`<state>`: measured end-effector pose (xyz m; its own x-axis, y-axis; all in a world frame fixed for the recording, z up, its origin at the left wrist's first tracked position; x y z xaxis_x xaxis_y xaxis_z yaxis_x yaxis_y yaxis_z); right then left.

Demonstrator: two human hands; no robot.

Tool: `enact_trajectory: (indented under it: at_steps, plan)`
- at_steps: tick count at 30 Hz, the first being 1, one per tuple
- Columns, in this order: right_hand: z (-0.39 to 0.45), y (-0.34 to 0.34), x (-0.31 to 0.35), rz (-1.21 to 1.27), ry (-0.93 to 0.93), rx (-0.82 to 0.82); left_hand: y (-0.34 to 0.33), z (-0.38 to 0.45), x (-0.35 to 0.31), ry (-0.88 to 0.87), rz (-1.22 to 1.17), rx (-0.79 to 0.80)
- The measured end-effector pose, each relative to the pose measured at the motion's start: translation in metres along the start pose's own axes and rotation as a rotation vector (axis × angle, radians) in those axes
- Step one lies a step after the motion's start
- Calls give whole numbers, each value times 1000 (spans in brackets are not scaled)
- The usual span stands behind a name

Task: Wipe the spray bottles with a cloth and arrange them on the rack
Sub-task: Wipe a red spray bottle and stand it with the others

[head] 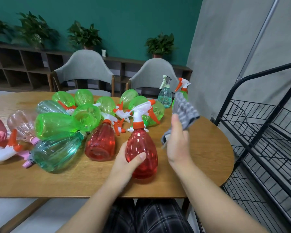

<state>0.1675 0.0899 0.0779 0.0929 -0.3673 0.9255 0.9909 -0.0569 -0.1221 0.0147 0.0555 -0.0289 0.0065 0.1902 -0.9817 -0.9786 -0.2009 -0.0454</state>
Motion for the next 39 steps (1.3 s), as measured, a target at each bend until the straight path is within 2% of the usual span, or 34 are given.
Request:
enact_trajectory:
  at_steps: [4,6,9,11,15,21,28,32,35,39]
  plan:
    - [15,-43,35,-286,366,212,-4,0,0,11,42,45]
    - [15,-65,38,-592,468,371,-5,-1,-1,9,67,53]
    - [13,-87,31,-1118,720,587,-6,-2,-3,-7,61,46]
    - [18,-92,30,-1277,816,653,-8,-3,-2,-26,85,52]
    - [24,-104,45,-1441,942,747,-10,-7,-3,-59,130,74]
    - [30,-109,49,-1485,953,751,-12,-9,-6,-77,157,93]
    - [48,-89,41,-1430,708,664,-16,-9,-3,-47,172,142]
    - [66,-66,42,-1150,445,602,-17,-10,-4,-53,194,156]
    - [79,-44,43,-936,323,432,-15,-9,-1,-33,172,137]
    - [77,-34,34,-900,270,295,-17,-10,-1,-29,177,145]
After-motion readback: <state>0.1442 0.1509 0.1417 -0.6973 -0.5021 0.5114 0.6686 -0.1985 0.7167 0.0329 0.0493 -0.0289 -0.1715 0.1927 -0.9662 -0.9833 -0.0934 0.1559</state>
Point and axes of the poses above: each hand's wrist, its own z-axis towards the middle knuckle, its own y-axis out of the back of the hand, x = y × z, the point moved 8 cm from there along z, towards the middle knuckle, and after that the axes turned 4 degrees about z, right-handed, at the moved point
